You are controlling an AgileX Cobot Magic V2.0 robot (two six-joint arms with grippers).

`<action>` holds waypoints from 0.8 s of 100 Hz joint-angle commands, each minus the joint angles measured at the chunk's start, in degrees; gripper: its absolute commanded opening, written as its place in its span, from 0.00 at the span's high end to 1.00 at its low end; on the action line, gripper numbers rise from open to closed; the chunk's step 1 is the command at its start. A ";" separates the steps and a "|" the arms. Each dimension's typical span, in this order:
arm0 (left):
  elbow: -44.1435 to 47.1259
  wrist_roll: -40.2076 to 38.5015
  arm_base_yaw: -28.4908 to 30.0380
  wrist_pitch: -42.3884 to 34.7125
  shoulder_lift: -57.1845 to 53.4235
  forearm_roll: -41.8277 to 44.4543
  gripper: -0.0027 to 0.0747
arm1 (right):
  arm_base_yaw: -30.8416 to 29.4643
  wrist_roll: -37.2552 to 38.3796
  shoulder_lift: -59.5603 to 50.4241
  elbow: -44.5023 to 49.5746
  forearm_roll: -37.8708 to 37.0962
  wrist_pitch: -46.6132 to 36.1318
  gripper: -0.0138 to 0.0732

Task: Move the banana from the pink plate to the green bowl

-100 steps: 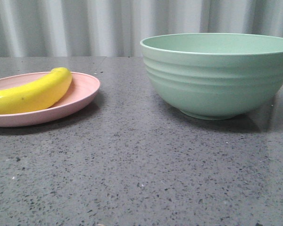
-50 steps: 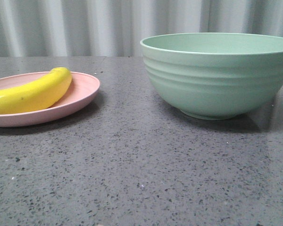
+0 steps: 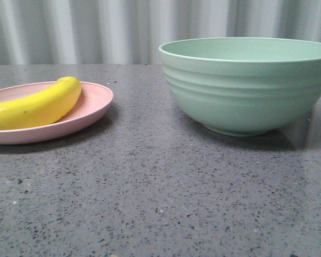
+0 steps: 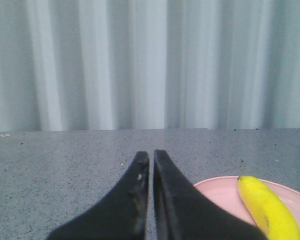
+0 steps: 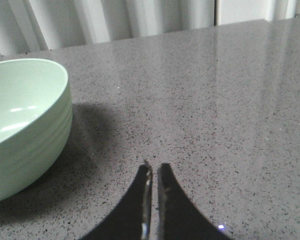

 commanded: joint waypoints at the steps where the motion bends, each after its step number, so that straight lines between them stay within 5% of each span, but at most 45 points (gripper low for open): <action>1: -2.13 -0.25 0.02 -5.97 2.66 -0.55 0.99 | -0.36 -0.68 4.88 -4.28 -0.18 -4.01 0.91; 14: -2.13 -0.35 0.02 -5.46 5.57 -0.79 0.90 | -0.36 -0.68 9.63 -6.39 -0.18 -5.61 0.91; 25: -2.13 -0.35 0.02 -6.03 6.93 -0.97 0.55 | -0.36 -0.68 12.16 -6.27 -0.08 -7.75 0.91; 36: -2.13 -0.35 0.02 -8.65 7.66 -1.05 0.35 | -0.36 -0.68 13.77 -6.27 -0.08 -7.31 0.91; 49: -3.31 -0.35 -0.07 -9.61 10.07 -1.05 0.37 | -0.36 -0.68 14.19 -6.27 -0.08 -7.07 0.91; 80: -17.43 0.12 -6.09 6.70 25.66 -1.05 0.40 | -0.36 -0.68 14.19 -6.27 -0.08 -7.07 0.91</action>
